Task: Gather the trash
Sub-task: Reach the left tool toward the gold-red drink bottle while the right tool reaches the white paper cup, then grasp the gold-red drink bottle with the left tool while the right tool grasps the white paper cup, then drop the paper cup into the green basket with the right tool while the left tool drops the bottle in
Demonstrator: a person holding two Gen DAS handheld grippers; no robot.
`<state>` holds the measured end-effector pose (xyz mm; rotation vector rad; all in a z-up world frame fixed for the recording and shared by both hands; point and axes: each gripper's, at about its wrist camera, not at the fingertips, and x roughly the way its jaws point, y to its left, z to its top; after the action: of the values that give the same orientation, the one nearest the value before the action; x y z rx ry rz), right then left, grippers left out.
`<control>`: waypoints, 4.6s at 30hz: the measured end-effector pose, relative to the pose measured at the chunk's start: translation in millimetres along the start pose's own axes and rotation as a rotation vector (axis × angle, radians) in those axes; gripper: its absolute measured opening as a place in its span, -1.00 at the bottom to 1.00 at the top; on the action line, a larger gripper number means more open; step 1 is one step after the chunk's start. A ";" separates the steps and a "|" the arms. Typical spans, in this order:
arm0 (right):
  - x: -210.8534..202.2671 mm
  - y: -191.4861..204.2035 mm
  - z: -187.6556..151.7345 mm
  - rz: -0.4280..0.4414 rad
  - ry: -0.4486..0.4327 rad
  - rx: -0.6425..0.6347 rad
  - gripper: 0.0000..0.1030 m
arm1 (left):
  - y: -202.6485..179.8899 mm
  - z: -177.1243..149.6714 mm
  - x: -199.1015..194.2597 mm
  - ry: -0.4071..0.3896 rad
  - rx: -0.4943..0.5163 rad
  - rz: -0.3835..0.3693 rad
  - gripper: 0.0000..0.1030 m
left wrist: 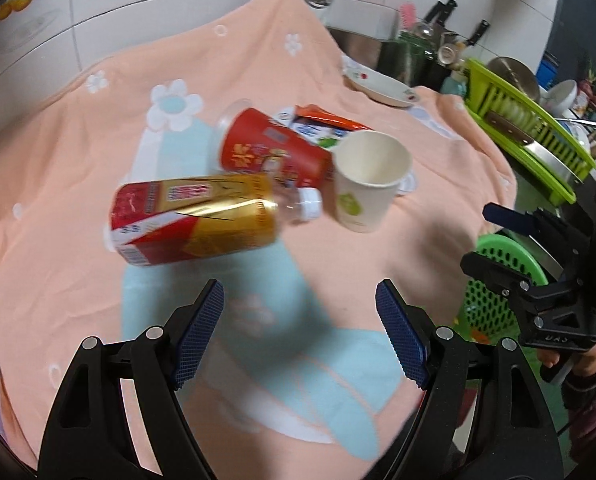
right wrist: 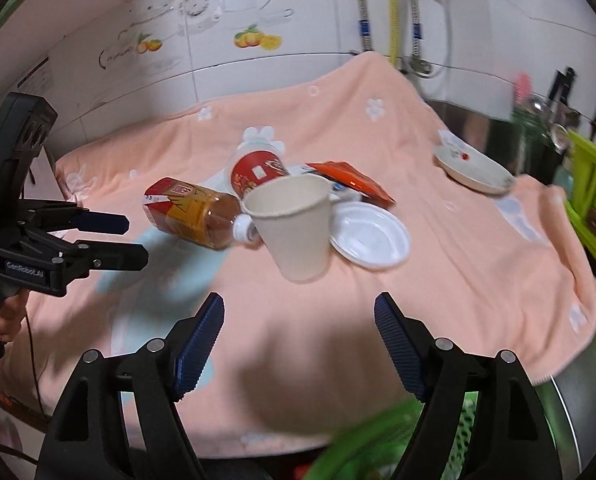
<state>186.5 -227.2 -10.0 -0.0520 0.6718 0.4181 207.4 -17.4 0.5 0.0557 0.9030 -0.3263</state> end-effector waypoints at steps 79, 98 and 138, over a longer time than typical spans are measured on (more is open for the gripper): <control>60.1 -6.1 29.7 0.080 0.056 0.095 0.24 | 34.4 34.2 88.5 0.265 0.474 -0.189 0.42; -51.8 -27.5 -39.6 -0.033 0.017 0.131 0.24 | -20.6 -14.8 36.5 0.093 0.285 -0.131 0.24; -141.5 -114.3 -146.5 -0.297 0.022 0.356 0.45 | -185.2 -20.8 31.7 0.028 0.292 -0.503 0.24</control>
<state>44.9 -409.1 -47.9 0.1797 0.7386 0.0090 153.8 -197.5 -20.6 0.1026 0.8843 -0.9273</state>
